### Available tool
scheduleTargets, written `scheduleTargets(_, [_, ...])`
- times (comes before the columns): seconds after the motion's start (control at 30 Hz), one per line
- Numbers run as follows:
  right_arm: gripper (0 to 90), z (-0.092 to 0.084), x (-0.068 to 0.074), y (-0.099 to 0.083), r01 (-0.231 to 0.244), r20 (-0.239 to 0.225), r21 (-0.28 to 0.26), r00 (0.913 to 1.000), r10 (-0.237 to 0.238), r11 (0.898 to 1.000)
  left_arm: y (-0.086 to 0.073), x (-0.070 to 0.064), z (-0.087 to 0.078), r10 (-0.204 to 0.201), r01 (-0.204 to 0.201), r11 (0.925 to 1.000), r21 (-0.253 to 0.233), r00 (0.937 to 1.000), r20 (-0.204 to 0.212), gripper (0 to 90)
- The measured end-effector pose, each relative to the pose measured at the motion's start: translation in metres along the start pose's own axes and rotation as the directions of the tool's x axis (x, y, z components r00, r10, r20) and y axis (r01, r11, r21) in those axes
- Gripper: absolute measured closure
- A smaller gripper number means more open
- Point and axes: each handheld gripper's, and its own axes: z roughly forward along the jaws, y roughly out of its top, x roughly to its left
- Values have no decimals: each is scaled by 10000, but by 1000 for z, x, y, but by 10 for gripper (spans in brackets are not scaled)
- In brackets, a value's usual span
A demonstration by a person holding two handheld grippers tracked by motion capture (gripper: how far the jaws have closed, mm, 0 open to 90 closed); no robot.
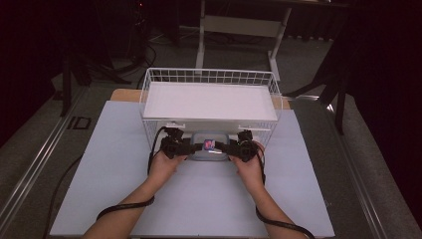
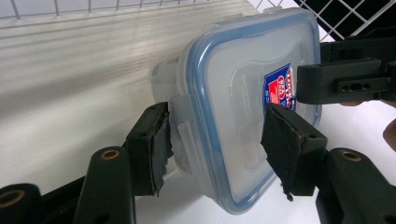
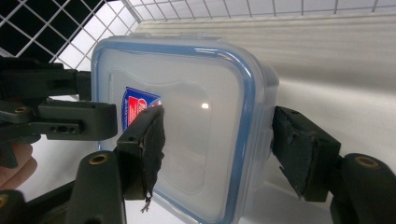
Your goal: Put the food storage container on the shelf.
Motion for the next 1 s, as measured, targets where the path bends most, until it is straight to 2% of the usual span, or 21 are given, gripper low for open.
scheduleTargets(0.03, [358,0,0,1,-53,-28,-44,10000,53,10000,1,1,0,184,-184,9998,-21,9998,91,437])
scheduleTargets(0.07, [357,1,-1,2,-85,9,-8,10000,85,10000,1,3,0,122,-122,9999,-26,9999,71,436])
scheduleTargets(0.13, [356,2,-1,3,-187,6,-50,9998,187,9998,1,5,1,36,-33,9999,-116,9996,292,435])
scheduleTargets(0.27, [351,4,-4,2,-309,-70,-254,9995,307,9992,1,7,2,255,-247,9992,-322,9994,243,428])
scheduleTargets(0.3, [348,4,-4,1,-230,-51,-365,9997,228,9991,0,6,2,768,-772,9955,-548,9970,-83,421])
scheduleTargets(0.33, [342,4,-3,1,-138,2,-427,9999,138,9990,0,3,2,1059,-1077,9920,-659,9939,-297,421])
scheduleTargets(0.4, [333,5,-1,1,111,309,-475,9995,-96,9988,1,2,4,872,-871,9941,-648,9962,-19,420])
scheduleTargets(0.43, [379,4,1,1,234,411,-490,9989,-214,9985,2,4,4,934,-947,9935,-634,9954,-233,417])
scheduleTargets(0.47, [393,4,3,2,364,736,-480,9967,-328,9982,2,4,5,1213,-1252,9899,-664,9908,-595,419])
scheduleTargets(0.5, [393,4,4,3,433,905,-349,9951,-400,9985,3,3,6,1295,-1335,9889,-658,9896,-619,416])
scheduleTargets(0.53, [389,5,3,3,335,927,-224,9952,-313,9992,3,3,7,1155,-1181,9907,-683,9925,-401,410])
scheduleTargets(0.6, [383,5,2,3,307,965,-224,9949,-284,9993,3,4,9,1199,-1237,9895,-751,9914,-527,409])
scheduleTargets(0.63, [374,6,2,3,307,936,-185,9952,-288,9994,3,4,9,1054,-1102,9910,-763,9924,-641,408])
scheduleTargets(0.67, [372,7,3,3,48,805,-76,9967,-41,10000,4,6,11,1061,-1093,9911,-754,9933,-447,400])
scheduleTargets(0.7, [371,7,1,3,322,988,-239,9947,-297,9992,4,6,11,1074,-1108,9908,-773,9931,-472,392])
scheduleTargets(0.8, [374,8,2,3,123,915,-177,9957,-106,9998,4,6,11,929,-968,9916,-854,9945,-487,387])
scheduleTargets(0.87, [375,8,1,3,369,982,-314,9946,-336,9988,4,5,11,803,-857,9926,-864,9947,-641,385])
scheduleTargets(0.9, [375,8,2,3,372,1025,-319,9942,-337,9988,5,8,11,1096,-1164,9896,-845,9906,-815,377])
scheduleTargets(0.97, [375,7,2,4,398,1041,-374,9939,-357,9985,5,10,11,1048,-1111,9906,-792,9913,-797,351])
scheduleTargets(1.0, [374,7,2,4,418,1065,-376,9936,-376,9984,5,11,11,1081,-1159,9897,-840,9899,-921,338])
